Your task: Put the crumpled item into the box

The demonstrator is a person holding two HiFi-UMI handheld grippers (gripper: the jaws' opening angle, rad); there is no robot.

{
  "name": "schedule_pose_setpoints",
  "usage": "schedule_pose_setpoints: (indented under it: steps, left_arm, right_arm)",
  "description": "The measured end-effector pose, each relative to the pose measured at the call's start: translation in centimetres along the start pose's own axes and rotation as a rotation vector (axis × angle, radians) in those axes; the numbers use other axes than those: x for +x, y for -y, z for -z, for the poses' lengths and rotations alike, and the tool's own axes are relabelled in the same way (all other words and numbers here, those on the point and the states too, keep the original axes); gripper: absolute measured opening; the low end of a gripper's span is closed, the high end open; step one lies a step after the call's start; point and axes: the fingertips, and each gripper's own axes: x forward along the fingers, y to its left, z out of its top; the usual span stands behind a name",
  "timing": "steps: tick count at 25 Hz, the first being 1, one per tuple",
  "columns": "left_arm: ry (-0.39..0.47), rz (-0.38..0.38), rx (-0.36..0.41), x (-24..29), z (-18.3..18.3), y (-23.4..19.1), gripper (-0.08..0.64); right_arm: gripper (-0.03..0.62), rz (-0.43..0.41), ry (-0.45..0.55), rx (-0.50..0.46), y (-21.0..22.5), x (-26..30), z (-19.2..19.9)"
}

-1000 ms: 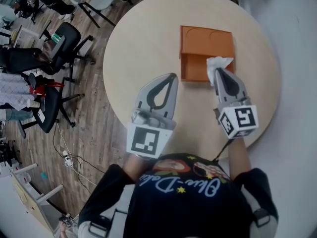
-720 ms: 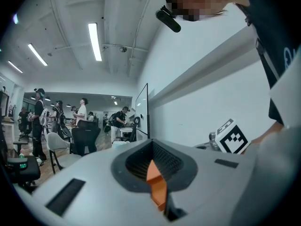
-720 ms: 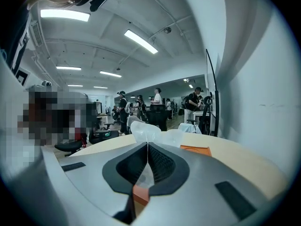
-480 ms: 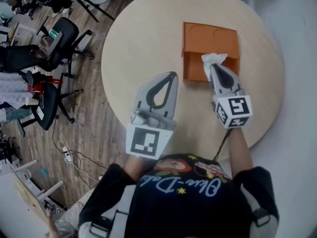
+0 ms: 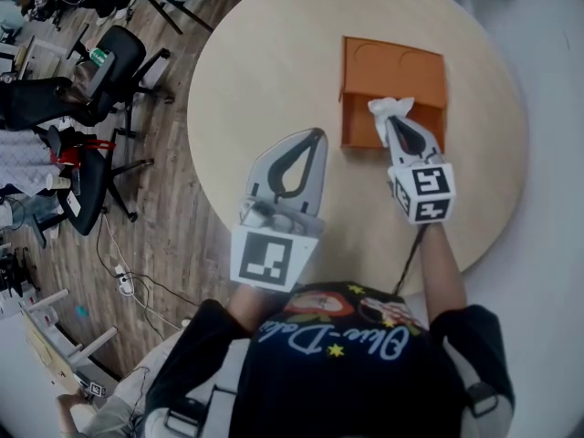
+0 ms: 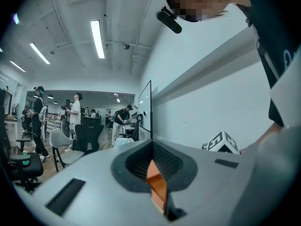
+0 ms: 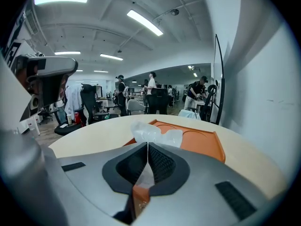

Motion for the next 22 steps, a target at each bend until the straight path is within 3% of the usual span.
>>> schedule_pose_setpoints:
  steps: [10, 22]
  left_arm:
    - [-0.005, 0.0, -0.01, 0.2, 0.1, -0.1, -0.008]
    - [-0.003, -0.004, -0.012, -0.3, 0.0, 0.0, -0.008]
  right_arm:
    - [0.003, -0.003, -0.119, -0.043, 0.0, 1.6, 2.7]
    - [0.015, -0.006, -0.133, -0.035, -0.1, 1.5, 3.1]
